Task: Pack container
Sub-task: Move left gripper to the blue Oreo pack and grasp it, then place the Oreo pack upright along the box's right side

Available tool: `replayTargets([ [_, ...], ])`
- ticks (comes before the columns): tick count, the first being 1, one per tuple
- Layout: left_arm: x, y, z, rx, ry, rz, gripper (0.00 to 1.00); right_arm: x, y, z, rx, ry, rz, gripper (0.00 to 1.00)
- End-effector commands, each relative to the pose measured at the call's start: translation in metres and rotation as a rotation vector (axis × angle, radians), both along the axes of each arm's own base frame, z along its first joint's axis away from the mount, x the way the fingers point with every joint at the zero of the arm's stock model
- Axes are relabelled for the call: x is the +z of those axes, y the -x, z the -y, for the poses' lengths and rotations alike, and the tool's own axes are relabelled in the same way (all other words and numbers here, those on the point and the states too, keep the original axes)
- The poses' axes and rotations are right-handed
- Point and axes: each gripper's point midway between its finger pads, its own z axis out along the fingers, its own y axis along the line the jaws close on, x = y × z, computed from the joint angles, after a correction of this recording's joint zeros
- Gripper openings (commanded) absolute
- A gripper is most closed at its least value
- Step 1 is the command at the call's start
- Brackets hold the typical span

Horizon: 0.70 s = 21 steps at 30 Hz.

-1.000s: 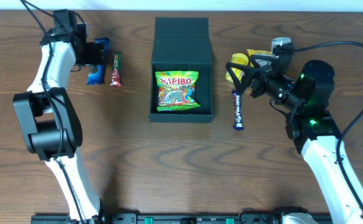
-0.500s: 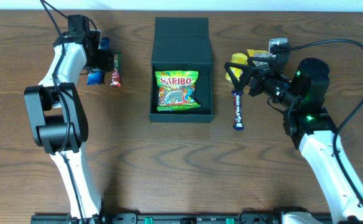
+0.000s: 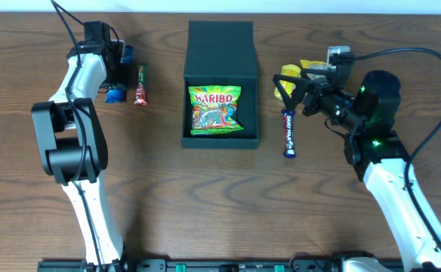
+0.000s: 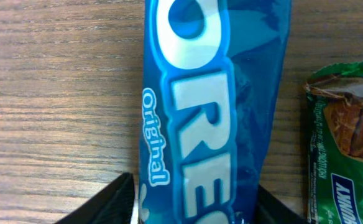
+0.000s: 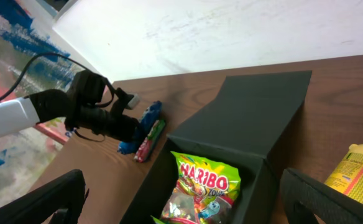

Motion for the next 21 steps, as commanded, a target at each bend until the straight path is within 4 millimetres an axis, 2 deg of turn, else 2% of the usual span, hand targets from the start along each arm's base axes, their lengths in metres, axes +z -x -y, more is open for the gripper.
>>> replayTargets([
  [1, -0.003, -0.001, -0.004, 0.008, -0.013, -0.010, 0.47, 0.009, -0.006, 0.010, -0.034, -0.017, 0.006, 0.99],
  [6, 0.003, 0.001, -0.004, 0.019, -0.007, -0.029, 0.35, 0.015, -0.013, 0.031, -0.091, -0.016, -0.016, 0.99],
  [8, 0.012, -0.002, -0.004, 0.018, -0.007, -0.025, 0.32, 0.018, -0.015, 0.039, -0.110, 0.006, -0.024, 0.99],
  [11, 0.036, -0.012, -0.003, 0.015, -0.010, 0.004, 0.25, 0.019, -0.017, 0.054, -0.165, 0.086, -0.057, 0.99],
  [13, 0.060, -0.021, -0.001, 0.010, -0.013, 0.039, 0.18, 0.019, -0.018, 0.065, -0.218, 0.159, -0.088, 0.99],
  [17, 0.127, -0.042, 0.017, -0.023, -0.019, 0.139, 0.06, 0.029, -0.020, 0.087, -0.315, 0.215, -0.118, 0.99],
  [21, 0.167, -0.047, 0.050, -0.003, 0.026, 0.202, 0.06, 0.032, -0.023, 0.109, -0.398, 0.153, -0.153, 0.99],
])
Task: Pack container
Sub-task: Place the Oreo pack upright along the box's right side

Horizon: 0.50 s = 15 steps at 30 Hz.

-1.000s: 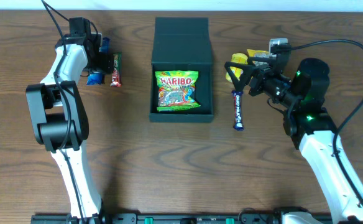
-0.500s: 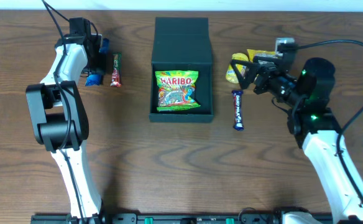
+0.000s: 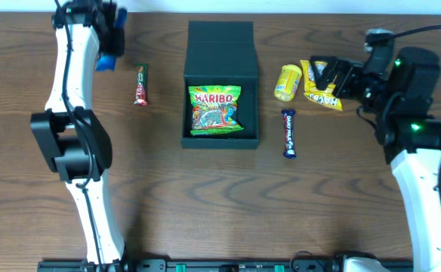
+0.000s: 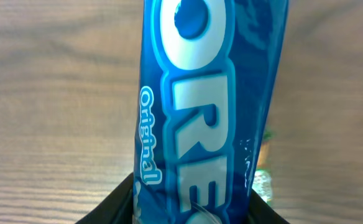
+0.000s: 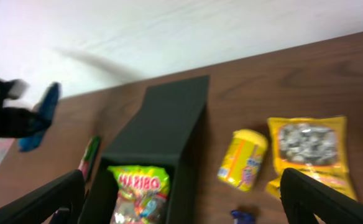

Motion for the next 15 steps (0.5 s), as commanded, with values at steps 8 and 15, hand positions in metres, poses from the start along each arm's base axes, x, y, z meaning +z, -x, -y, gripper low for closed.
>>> replayTargets([
  [8, 0.033, 0.040, 0.169, 0.047, 0.352, -0.103, 0.06, -0.006, 0.003, 0.086, -0.269, -0.047, -0.068, 0.99],
  [15, 0.019, 0.108, 0.247, 0.027, 0.335, -0.299, 0.06, -0.006, 0.005, 0.102, -0.304, -0.038, -0.065, 0.99],
])
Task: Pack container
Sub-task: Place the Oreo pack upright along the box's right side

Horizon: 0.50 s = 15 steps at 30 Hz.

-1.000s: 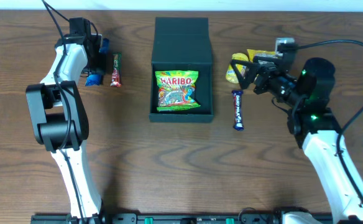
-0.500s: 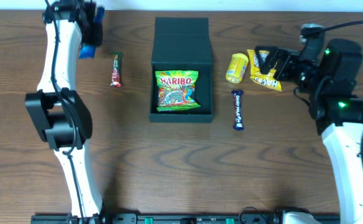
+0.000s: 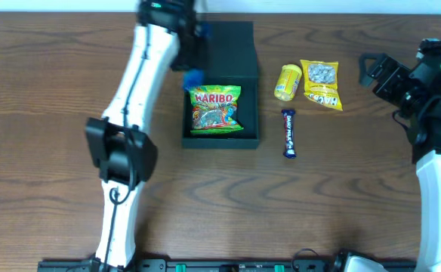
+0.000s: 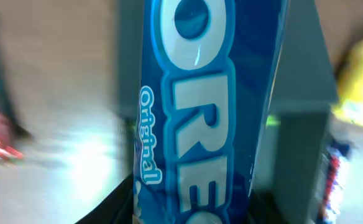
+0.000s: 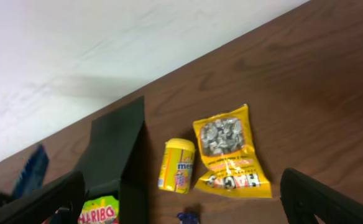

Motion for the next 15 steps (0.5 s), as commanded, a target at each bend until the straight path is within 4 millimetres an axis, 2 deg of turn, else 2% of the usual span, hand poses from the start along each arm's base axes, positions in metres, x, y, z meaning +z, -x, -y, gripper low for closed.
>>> replayTargets([
  [1, 0.009, 0.018, 0.031, 0.024, 0.034, -0.027, 0.06, 0.006, -0.001, 0.007, -0.020, 0.000, 0.011, 0.99],
  [4, 0.002, 0.043, 0.059, 0.028, 0.019, -0.077, 0.06, 0.006, -0.001, 0.007, -0.014, 0.010, 0.013, 0.99],
  [8, -0.015, 0.064, 0.078, 0.027, -0.046, -0.106, 0.06, 0.006, -0.001, 0.007, -0.011, 0.013, 0.013, 0.99],
  [15, -0.035, 0.085, 0.108, -0.018, -0.057, -0.123, 0.06, 0.007, 0.000, 0.000, 0.034, 0.011, 0.022, 0.99],
])
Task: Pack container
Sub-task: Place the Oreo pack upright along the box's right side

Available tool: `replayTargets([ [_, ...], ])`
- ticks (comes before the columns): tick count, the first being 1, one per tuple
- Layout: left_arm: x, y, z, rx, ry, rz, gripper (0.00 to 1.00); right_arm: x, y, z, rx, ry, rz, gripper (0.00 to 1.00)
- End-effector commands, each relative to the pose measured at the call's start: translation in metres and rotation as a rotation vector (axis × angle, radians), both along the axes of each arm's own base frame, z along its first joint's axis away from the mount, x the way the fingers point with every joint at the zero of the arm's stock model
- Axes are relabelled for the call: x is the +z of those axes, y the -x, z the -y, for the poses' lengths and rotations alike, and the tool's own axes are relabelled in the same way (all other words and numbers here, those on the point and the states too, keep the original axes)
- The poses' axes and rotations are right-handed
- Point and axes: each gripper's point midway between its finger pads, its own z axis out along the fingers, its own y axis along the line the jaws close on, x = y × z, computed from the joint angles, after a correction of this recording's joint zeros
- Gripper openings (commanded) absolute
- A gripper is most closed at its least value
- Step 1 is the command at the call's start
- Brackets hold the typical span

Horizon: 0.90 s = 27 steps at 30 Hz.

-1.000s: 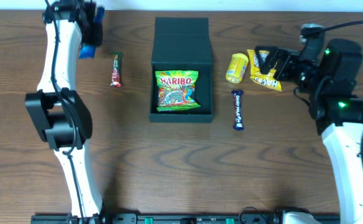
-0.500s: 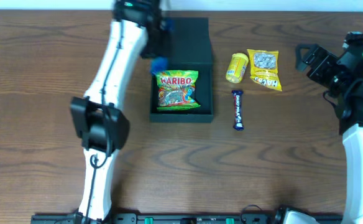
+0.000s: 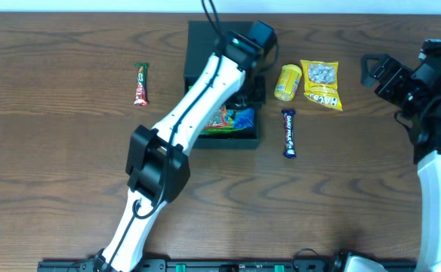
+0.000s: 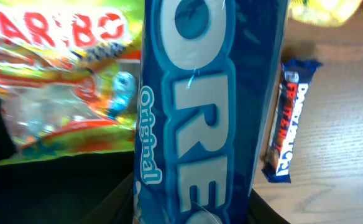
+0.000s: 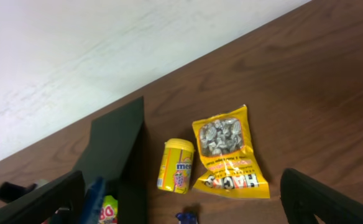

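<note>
The blue Oreo pack (image 4: 211,106) is held lengthwise in my left gripper (image 4: 194,211), which is shut on it. The pack hangs over the front right part of the open black box (image 3: 196,45), showing as blue (image 3: 243,117) beside the arm. Under it in the box lies the Haribo bag (image 4: 57,87). I cannot tell whether the pack touches the bag. My right gripper (image 3: 373,72) is open and holds nothing, off to the right of the snacks; its fingers (image 5: 45,199) frame the right wrist view.
A yellow Mentos bottle (image 3: 287,81) and a yellow sweets bag (image 3: 321,85) lie right of the box, with a Dairy Milk bar (image 3: 289,133) in front of them. A green and red bar (image 3: 140,83) lies to the left. The box lid (image 5: 110,149) stands open at the back.
My left gripper has moved with the Oreo pack from the box's back left to its front right, over the Haribo bag. The right arm has not moved.
My left gripper was around the Oreo pack on the table at the far left, with the right gripper close to the box. Then the pack was in the air at the back left and the right arm further right. Then the pack was by the lid, now over the box.
</note>
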Motion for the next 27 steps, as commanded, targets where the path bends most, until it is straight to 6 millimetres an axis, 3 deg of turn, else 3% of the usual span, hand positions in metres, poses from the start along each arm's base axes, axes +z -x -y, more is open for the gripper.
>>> replayTargets([
  [1, -0.001, 0.003, -0.002, 0.048, -0.031, 0.004, 0.06, 0.007, -0.001, -0.001, 0.025, 0.008, 0.019, 0.99],
  [4, -0.003, 0.005, -0.011, 0.134, -0.078, -0.004, 0.06, 0.008, 0.000, -0.004, 0.051, 0.017, 0.026, 0.99],
  [13, -0.002, 0.001, -0.007, 0.192, -0.059, 0.003, 0.06, 0.007, 0.000, -0.004, 0.056, 0.019, 0.025, 0.99],
  [14, -0.002, 0.000, -0.007, 0.191, -0.056, 0.006, 0.25, 0.008, 0.000, -0.004, 0.056, 0.020, 0.026, 0.99],
  [16, -0.002, -0.001, -0.006, 0.168, -0.052, 0.016, 0.81, 0.008, 0.000, -0.004, 0.056, 0.021, 0.029, 0.99],
  [17, -0.002, -0.003, -0.005, 0.148, -0.050, 0.023, 0.95, 0.008, 0.000, -0.004, 0.056, 0.021, 0.029, 0.99],
  [24, 0.006, -0.018, -0.004, 0.048, -0.024, 0.087, 0.95, 0.008, 0.000, -0.005, 0.073, 0.048, 0.032, 0.99],
  [27, 0.031, -0.035, -0.010, 0.002, 0.004, 0.164, 0.95, 0.002, 0.003, -0.009, 0.091, 0.055, 0.009, 0.99],
])
